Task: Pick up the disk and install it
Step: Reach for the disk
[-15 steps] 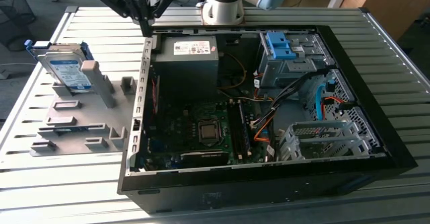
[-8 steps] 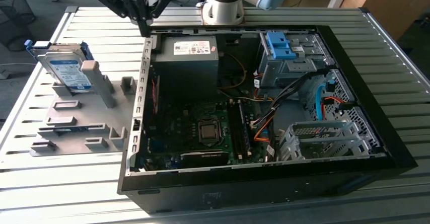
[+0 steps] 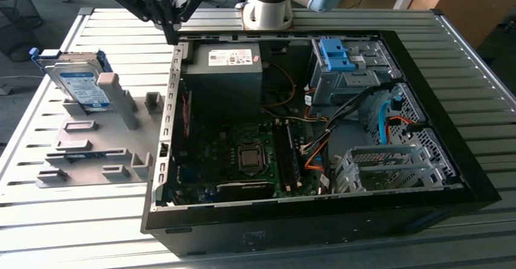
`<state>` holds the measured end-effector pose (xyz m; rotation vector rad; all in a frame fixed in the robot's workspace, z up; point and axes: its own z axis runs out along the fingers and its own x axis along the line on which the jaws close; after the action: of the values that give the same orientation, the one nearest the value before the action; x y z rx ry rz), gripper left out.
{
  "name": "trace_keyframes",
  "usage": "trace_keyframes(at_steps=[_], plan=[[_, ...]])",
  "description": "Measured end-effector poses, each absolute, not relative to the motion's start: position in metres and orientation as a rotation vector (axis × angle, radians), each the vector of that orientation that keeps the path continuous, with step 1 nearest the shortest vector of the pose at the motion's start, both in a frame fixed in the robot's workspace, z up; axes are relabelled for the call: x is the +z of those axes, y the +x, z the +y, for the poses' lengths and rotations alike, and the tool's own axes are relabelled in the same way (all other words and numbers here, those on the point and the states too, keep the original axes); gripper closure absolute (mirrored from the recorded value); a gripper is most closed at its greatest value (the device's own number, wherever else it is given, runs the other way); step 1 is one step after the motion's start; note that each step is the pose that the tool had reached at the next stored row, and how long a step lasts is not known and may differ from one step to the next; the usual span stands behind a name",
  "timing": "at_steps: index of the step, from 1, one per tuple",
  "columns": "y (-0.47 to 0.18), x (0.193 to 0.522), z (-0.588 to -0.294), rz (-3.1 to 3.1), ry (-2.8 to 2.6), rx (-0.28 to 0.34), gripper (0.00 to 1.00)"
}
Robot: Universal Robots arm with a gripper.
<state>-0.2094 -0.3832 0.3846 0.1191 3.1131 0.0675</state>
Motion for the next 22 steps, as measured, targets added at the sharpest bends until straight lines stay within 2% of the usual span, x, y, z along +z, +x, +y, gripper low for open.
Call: trace_keyframes(at_steps=[22], plan=[[-0.2142, 0.3838, -0.3831, 3.113, 0.119, 0.067, 0.89]])
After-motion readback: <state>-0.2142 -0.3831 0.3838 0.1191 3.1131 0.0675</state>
